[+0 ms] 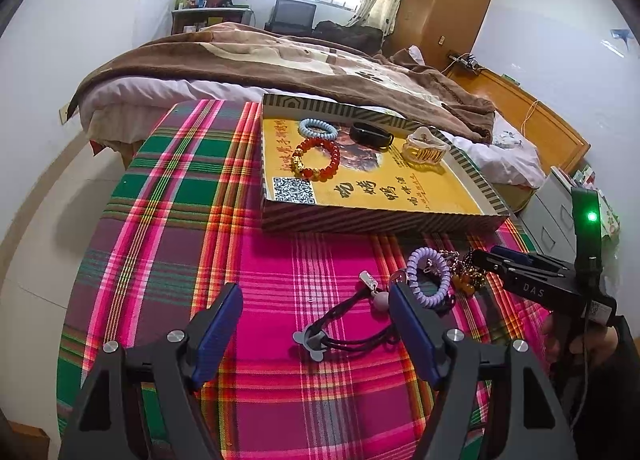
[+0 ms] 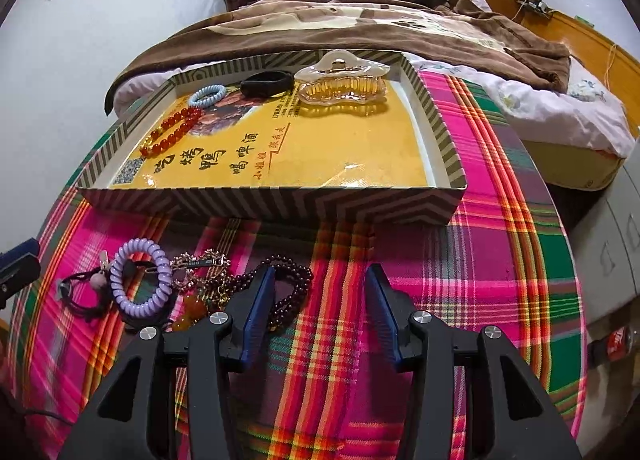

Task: Organize jewelry
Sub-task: 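Move the right tool to the dark bead strand and close on it, then lift the dark bead strand with the right tool while the left tool grasps the gold chain bracelet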

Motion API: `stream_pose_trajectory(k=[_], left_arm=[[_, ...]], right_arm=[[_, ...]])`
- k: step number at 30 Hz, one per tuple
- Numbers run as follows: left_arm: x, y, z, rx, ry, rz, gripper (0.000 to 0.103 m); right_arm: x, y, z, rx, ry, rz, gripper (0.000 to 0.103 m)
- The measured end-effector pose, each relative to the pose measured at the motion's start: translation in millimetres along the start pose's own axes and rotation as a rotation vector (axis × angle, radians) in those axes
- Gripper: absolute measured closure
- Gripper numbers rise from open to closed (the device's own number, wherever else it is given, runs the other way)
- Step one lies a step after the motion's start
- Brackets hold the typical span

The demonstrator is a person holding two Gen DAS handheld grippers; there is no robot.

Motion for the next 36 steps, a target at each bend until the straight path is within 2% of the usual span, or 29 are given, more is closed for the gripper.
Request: stream_pose_trajectory(k=[3,5,6,7,12,14,27,31,36], left_arm=[[1.8,0.5,0.8,-0.005,-0.005,0.003,0.028],[3.4,1.0,0.4,-0.006,-0.002,0.009,0.028],[4.2,1.3,-0.7,-0.003,-0.001,0.011,0.028],[4.8,1.0,-1.1,-0.003,-0.002,0.011,0.028],[8.4,1.2,-4.5,0.002,-0.005,0.019,0.028],[9.6,0.8,-5.1,0.005,-0.006,0.023,0.028],[25.4,-2.6,-20.6,0.042,0.012,0.053,0.028],[30.0,-3.4,-26.4,0.051,0.021,0.059,0.028],[36.3,-2.2,-32.2,0.062,0.031,0.076,0.028]], right_arm=[[1.2,-0.9,2.6,-0.023,0.009,-0.002,0.057],[0.6,-0.4,4.1,-0.043,0.027,-0.011,0.069],[-0.4,-0.2,3.8,-0.046,0.015,-0.018,0.085],[-1.2,-0.3,2.7,-0.041,0.010,-0.019,0.096],[-4.6,3.3,-5.9,0.017,-0.074,-0.016,0.100],[-8.6,3.6,-9.0,0.054,-0.134,-0.020,0.100],[-59.0,-7.1,-21.1,0.204,-0.445,-0.161,0.100],[-74.7,-9.2,-23.4,0.218,-0.478,-0.223,0.100],[-90.0,-10.7,-29.6,0.225,-0.432,-0.287,0.100]])
Point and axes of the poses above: each gripper's, at about its wrist camera, not at the fingertips, and x roughly the way its jaws point, z to its left, y to its underside, the point moved 2 cm from there along x, roughly the way its jaws point, and after that the axes turned 9 degrees about y, right-handed, at the moved point
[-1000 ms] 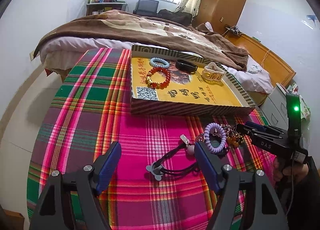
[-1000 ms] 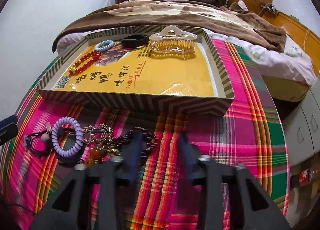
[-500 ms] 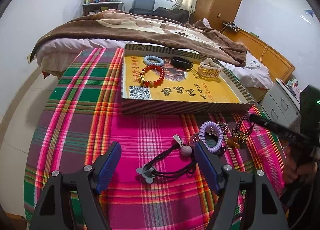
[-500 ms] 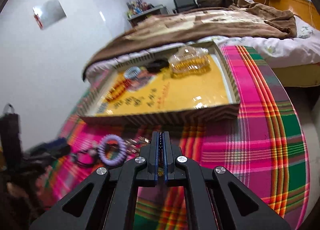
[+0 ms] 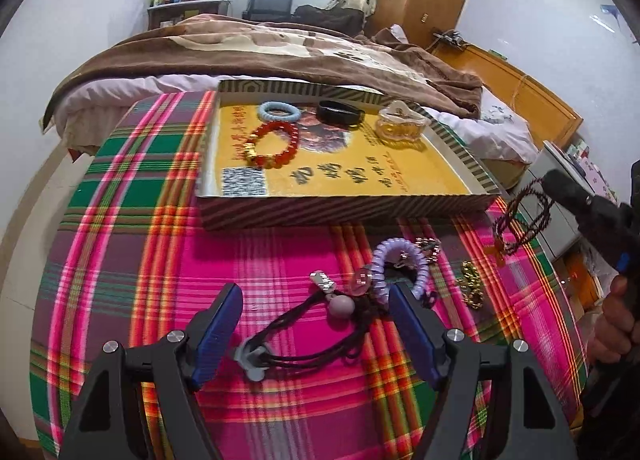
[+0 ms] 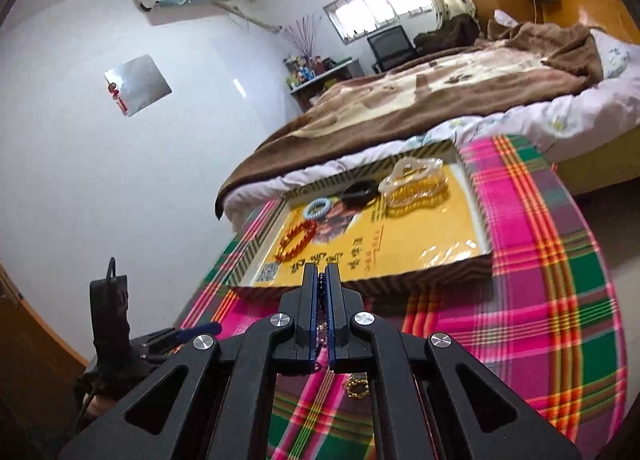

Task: Organize jewelry
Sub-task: 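Lift the dark bead strand with the right tool while the left tool grasps the gold chain bracelet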

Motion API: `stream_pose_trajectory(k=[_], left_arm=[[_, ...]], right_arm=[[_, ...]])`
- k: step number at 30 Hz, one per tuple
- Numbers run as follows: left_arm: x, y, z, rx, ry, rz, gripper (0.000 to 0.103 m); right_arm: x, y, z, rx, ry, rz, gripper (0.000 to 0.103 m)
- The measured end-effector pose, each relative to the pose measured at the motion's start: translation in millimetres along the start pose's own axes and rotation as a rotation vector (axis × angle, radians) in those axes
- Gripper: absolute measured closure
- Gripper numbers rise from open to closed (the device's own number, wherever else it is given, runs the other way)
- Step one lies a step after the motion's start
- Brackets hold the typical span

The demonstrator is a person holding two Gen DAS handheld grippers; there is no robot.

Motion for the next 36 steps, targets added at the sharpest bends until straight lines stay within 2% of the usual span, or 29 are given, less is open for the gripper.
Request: stream_pose_trajectory(k=[8,15,20,22,27,31,33,36], left_arm=[[17.3,-5.5,-43.5,0.101,0.077,0.027,0.028],[45.4,-11.1,-84.1,0.182,0.137,0.084,0.028],[66.8,-6.8,-110.1,0.247,0.149,0.127,0.028],[76.0,-3.8,-117.2,0.266,0.130,0.148,0.028],[90.0,1.9,-128.4,0.287,0.132,0.176,0.028],[94.2,4.5,-134.1,0.319,0.103,0.173,0.028],[95.0,4.0,-134.3,0.320,0.094,0.171,0.033],[95.1,3.1,-134.4,0.335,0.058,0.163,0.047]], right_arm=[[-17.7,-2.3,-18.5,0.011,0.064,-0.029,0.100],[-44.5,-1.6,-47.7,0.033,0.113,-0.057,0.100],[-60.2,-1.1,-63.6,0.049,0.144,-0.072,0.100],[-62.7,-1.1,-66.9,0.048,0.151,-0.075,0.100],[-66.0,2.7,-75.6,0.058,0.149,-0.073,0.100],[-66.0,5.0,-81.1,0.069,0.144,-0.069,0.100],[-65.5,5.3,-82.6,0.072,0.141,-0.067,0.100],[-66.0,7.1,-84.4,0.075,0.141,-0.066,0.100]])
Point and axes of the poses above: each gripper's, at about its wrist camera, not at the fingertips, and x roughly the way its jaws point, z to its left, y to its underside, the point moved 2 cm from there along x, roughly the way its jaws point, and after that the axes turned 9 degrees about y, right-handed, at the moved point
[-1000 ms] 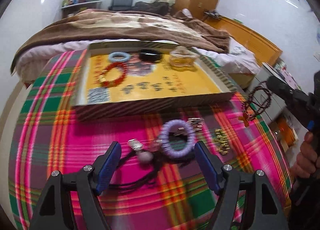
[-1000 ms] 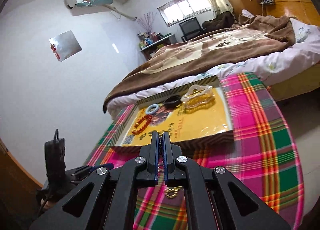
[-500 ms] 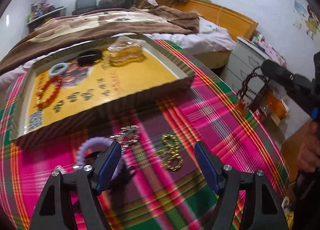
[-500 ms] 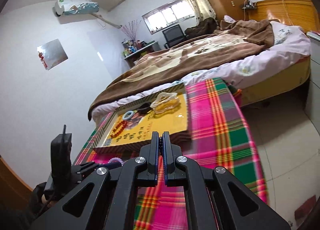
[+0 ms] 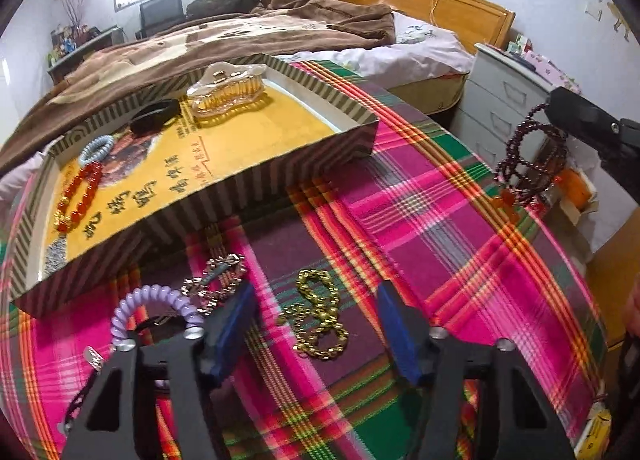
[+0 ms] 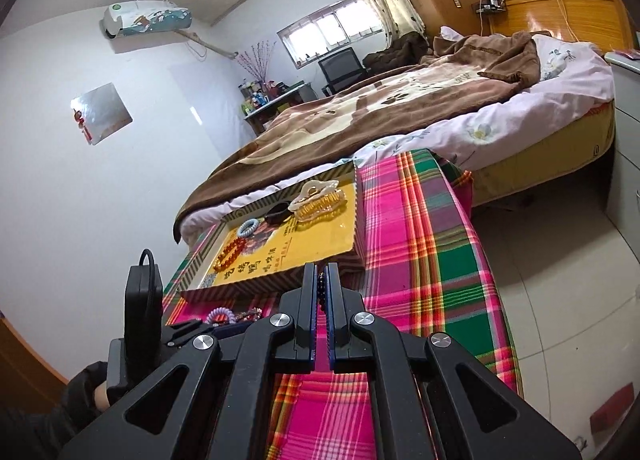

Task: Organize jewelry
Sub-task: 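Lift the dark bead strand with the right tool while the left tool grasps the gold chain bracelet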

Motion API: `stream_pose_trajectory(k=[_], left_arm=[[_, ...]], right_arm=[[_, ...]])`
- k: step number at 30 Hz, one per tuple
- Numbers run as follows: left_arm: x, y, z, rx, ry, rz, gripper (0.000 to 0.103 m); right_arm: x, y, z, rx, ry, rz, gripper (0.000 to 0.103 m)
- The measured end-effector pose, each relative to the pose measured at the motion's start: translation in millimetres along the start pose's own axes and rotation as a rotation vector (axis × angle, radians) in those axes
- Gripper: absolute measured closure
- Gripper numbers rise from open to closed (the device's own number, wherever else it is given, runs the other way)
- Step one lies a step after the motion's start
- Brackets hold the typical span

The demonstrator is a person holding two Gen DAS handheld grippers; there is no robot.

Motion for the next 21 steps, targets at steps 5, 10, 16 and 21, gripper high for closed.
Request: stream_pose_trajectory(k=[5,10,16,21], left_arm=[[-1.8,-0.1,0.5,0.017,-0.020,-0.001,0.069],[-3.9,-0.7,3.7,0.009,-0.016,-0.003,0.093],[-7.1,-1.1,0.1,0.016,-0.006,-0.021,0.103],[-18.9,-5.2,-0.5,0.011,0.001,-0.050,0.103]], right_arm=[[-0.5,0.7,-0.3,0.002,-0.004,-0.001,0.100],[0.5,1.6,0.5,0.003,-0.003,0.004,0.100],[1.8,3.4,2.7,0.000,-0.002,0.011,0.100],[0.7,2.7,6.2,-0.004,-0.004,0.008,0.100]])
Point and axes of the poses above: each gripper's, at about its wrist camera, not at the fingertips, and x roughly the way its jaws point, z to its left, y to its underside, the point moved 2 cm from there along x, roughly the way its jaws point, and after that the axes turned 9 degrees about y, right-handed, at the moved point
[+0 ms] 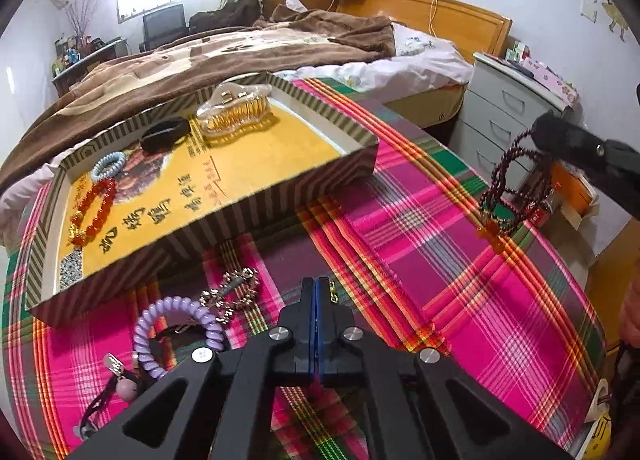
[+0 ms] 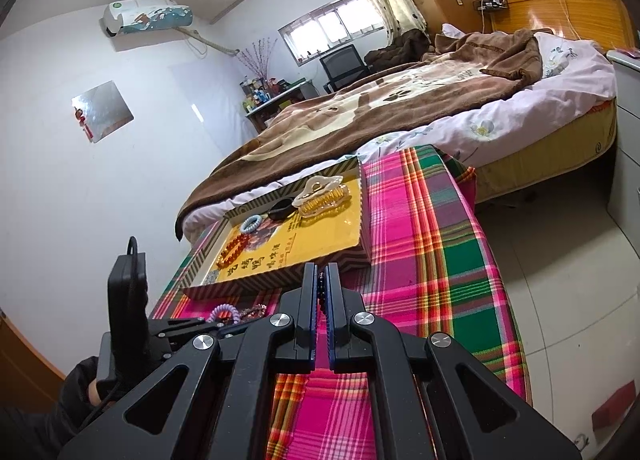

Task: Organize jewelry
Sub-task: 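Lift the dark bead strand with the right tool while the left tool grasps the gold chain bracelet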

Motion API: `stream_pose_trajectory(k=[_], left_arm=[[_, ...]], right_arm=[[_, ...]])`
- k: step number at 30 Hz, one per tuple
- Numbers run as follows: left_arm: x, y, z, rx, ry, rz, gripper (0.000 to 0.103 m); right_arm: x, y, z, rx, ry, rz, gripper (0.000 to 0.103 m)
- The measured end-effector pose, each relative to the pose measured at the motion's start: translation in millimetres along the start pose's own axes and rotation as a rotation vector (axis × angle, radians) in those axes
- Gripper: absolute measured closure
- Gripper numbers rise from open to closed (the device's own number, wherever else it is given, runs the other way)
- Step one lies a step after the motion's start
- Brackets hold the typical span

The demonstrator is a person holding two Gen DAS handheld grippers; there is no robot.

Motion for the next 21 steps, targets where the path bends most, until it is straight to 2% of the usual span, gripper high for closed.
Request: stream_pose_trajectory(k=[6,12,16,19,21], left_arm=[[-14.1,-3.6,6.6,-0.020,0.024,-0.031,0.103],[4.8,7.9,1.8,-0.015,0.054,0.041,0.101],[5.7,9.2,-4.4,0.017,0.051,0.043,0.084],[10.6,13.8,-5.9,0.010,0.051,0.067,0.052],[11.4,16.2,-8.8,0.030,0.041,0.051,0.050]], right_arm=[[-1.2,-1.4,4.0,-0.004,-0.001,-0.004,0.100],[-1.3,-0.2,4.3,-0.004,-0.003,-0.005,0.100],[-1.9,0.3,4.3,0.005,-0.002,-0.002,0.100],[-2.6,1.0,3.7,0.008,-0.006,-0.005,0.100],[-2.7,1.3,3.6,0.011,-0.005,-0.005,0.100]])
Point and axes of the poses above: each gripper's, at about its wrist camera, not at the fingertips, and x roughly the way its jaws point, z to its left, y to its underside, the point moved 2 cm from there along x, roughly the way its jaws point, and after that the axes turned 9 degrees about y, right-handed, at the moved point
